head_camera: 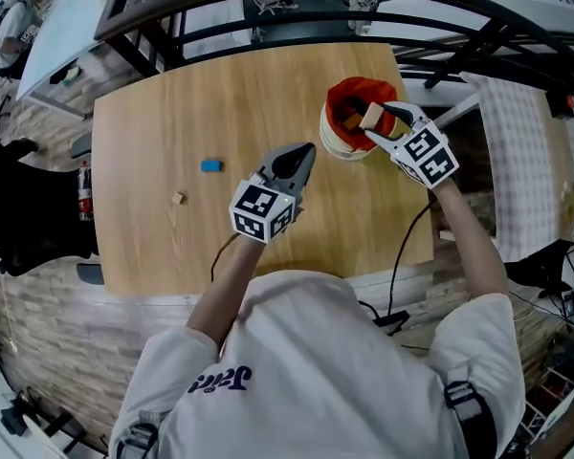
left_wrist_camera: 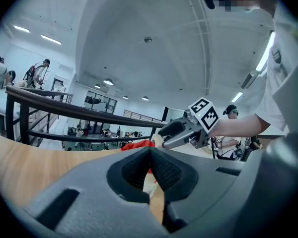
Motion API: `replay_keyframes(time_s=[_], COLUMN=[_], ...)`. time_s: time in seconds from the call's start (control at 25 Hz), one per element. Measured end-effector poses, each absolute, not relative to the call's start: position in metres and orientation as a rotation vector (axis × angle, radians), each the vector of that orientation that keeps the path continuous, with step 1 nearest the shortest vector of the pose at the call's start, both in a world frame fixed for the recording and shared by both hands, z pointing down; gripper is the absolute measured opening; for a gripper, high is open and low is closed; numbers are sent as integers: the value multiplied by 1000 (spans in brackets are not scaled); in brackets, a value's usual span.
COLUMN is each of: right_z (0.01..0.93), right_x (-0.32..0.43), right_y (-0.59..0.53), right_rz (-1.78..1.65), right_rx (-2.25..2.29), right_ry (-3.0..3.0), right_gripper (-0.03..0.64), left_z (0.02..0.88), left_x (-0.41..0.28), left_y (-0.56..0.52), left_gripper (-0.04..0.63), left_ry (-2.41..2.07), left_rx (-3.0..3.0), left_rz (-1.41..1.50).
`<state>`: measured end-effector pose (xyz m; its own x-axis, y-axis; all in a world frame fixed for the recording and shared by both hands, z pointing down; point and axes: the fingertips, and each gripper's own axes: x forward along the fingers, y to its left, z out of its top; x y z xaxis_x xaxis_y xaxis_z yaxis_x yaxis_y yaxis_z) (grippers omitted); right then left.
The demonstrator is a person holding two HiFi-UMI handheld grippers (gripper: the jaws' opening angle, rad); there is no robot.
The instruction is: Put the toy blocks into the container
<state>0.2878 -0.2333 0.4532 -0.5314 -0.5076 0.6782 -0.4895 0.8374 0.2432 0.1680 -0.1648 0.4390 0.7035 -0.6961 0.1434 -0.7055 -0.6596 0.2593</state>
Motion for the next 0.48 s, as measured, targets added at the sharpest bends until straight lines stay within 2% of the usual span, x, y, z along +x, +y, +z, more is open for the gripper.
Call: replay_keyframes(time_s=[0.48], right_z=[561], right_x=[276], right_y=[-281], right_rz=[-35], right_rx=[293], right_ry=[-1882], right_gripper=[261], left_z=[460], left_x=[151], left_y=[-177], left_gripper=[8], left_ry=[-1149], left_rx=[2545], left_rz=[70])
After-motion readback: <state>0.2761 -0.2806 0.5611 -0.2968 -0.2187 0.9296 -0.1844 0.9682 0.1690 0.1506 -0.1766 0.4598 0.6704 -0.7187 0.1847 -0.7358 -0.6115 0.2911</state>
